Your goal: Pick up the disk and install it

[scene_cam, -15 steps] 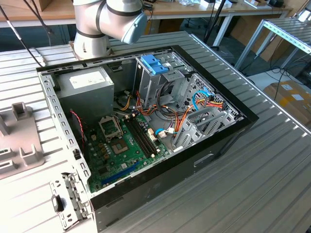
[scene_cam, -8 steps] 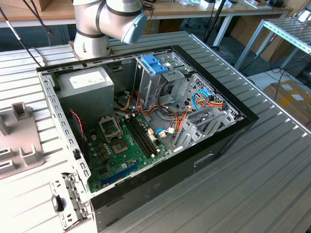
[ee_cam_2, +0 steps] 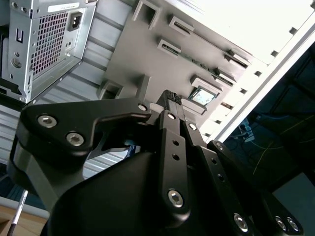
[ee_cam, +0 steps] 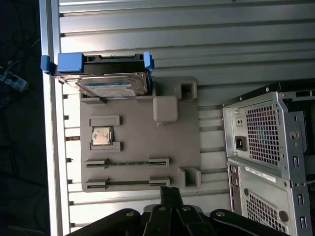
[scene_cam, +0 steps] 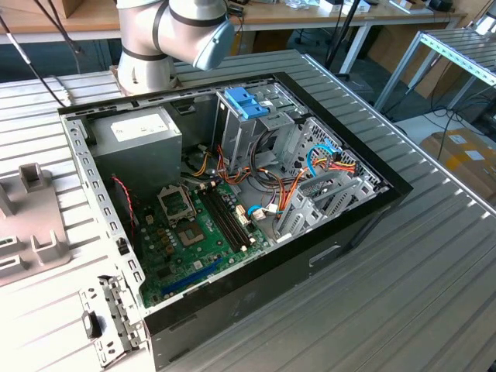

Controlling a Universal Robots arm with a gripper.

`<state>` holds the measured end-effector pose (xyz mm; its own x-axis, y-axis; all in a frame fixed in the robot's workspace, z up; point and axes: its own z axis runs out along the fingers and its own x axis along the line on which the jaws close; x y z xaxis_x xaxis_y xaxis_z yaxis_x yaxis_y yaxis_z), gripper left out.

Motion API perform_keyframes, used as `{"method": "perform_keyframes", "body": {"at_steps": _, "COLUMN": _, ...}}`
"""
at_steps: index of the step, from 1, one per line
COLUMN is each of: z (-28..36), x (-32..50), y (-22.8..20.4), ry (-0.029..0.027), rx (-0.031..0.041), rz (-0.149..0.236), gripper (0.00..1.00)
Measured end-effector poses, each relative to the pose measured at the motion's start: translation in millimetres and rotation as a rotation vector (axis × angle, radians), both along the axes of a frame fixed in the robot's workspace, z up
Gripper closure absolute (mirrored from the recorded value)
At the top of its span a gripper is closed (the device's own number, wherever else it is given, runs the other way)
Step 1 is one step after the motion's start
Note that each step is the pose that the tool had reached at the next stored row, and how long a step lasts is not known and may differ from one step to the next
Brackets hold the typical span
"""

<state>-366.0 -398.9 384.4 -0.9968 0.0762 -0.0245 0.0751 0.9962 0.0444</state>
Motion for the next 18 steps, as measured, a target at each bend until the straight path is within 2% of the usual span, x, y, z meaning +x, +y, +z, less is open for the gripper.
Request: {"method": "perform_keyframes", "body": {"at_steps": 18, "z": -0.3, "x": -9.8, "y": 0.0, "ry": 0.0001, "rx": 0.0000, "rz": 0.000, "gripper": 0.89}}
